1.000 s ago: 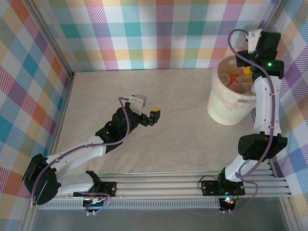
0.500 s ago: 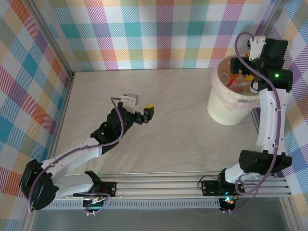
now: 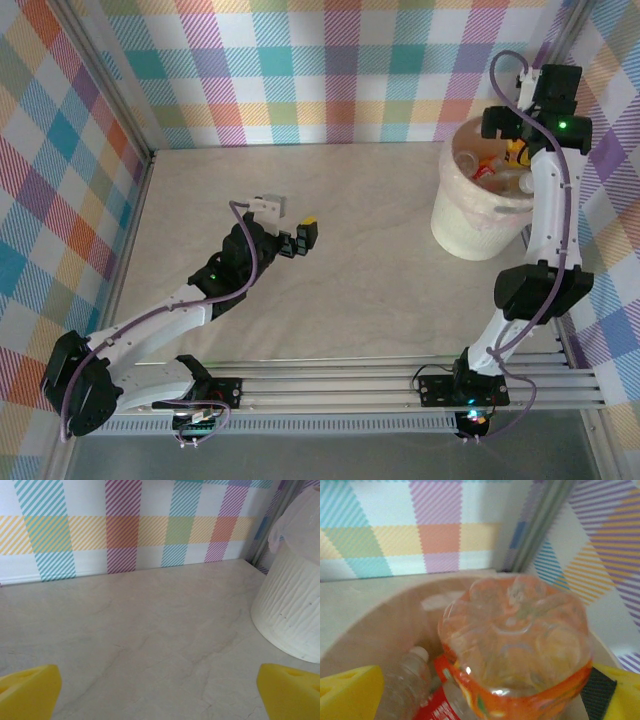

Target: Put the plastic bottles in the bin

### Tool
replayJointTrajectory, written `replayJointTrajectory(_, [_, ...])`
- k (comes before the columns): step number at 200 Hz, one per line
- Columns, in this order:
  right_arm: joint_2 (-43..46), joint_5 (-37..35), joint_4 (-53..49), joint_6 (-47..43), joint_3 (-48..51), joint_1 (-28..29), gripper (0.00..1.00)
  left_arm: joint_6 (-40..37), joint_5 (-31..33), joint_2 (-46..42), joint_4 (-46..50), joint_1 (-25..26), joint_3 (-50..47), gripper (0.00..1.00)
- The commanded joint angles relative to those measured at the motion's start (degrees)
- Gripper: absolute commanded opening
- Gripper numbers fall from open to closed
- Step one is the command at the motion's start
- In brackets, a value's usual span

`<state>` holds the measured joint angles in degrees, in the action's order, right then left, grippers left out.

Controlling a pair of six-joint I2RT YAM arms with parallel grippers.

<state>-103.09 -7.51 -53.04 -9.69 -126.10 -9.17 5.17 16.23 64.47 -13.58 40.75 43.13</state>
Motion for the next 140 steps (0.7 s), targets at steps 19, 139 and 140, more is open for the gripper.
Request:
replayJointTrajectory(19, [-4.1,18.4,-2.3,-3.7,-4.4,0.4,1.0,1.2,1.2,0.5,0.7,-1.0,-0.5,1.0])
replayJointTrajectory(139, [30.3,35.5,15.9,11.5,29.5,5.9,1.0,3.7,9.2,-5.2,5.7,-2.7,0.2,1.0])
replayJointTrajectory(140, [31.0,36.0,16.4,11.8,30.3,5.8,1.0,3.7,9.4,-5.4,5.8,-2.7,0.3,1.0])
